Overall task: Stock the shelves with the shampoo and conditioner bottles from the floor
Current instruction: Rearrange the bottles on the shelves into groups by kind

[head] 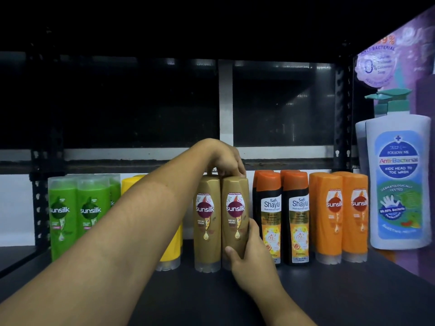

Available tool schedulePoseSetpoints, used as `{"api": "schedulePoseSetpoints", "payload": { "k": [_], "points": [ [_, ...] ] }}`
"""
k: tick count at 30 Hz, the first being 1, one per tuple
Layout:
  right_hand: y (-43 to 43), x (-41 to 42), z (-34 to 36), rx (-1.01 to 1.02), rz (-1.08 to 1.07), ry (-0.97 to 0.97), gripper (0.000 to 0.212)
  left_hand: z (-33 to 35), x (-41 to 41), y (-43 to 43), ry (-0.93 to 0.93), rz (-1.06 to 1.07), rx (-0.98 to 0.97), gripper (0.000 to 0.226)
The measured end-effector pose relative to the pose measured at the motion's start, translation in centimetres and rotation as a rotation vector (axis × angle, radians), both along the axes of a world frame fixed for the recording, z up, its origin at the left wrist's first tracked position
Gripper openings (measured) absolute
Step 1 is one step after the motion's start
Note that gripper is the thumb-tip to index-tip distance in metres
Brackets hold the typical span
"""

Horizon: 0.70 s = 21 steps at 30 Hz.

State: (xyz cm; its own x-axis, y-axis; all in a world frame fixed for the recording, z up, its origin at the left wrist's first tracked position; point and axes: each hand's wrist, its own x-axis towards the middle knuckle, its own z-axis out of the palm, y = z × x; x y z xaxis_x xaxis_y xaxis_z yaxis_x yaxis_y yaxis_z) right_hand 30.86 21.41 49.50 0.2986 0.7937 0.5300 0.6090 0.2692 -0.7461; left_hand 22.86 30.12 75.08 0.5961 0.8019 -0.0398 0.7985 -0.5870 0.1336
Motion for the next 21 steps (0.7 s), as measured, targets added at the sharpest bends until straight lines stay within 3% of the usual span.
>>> {"api": "schedulePoseSetpoints", "payload": {
  "k": [6, 13, 18, 21],
  "points": [
    [0.0, 0.0, 0.1, 0.000, -0.019, 0.003, 0.080, 0.3, 0.6, 0.0, 0.034, 0.024, -0.012, 0.036],
    [0.0, -0.1, 0.3, -0.035, 0.048, 0.033, 0.081, 0.5, -2.5, 0.8, -0.082, 0.077, -0.069, 0.051],
    [-0.2, 0.1, 0.9, -0.053, 0.152, 0.143, 0.076, 0.1, -5.9, 0.6, -0.101, 0.116, -0.216, 0.042],
    [-0.1, 0.2, 1.0, -0.093, 0.205, 0.219, 0.071, -0.4, -6.3, 0.5, -0.180, 0.095, -0.200, 0.029]
  ]
}}
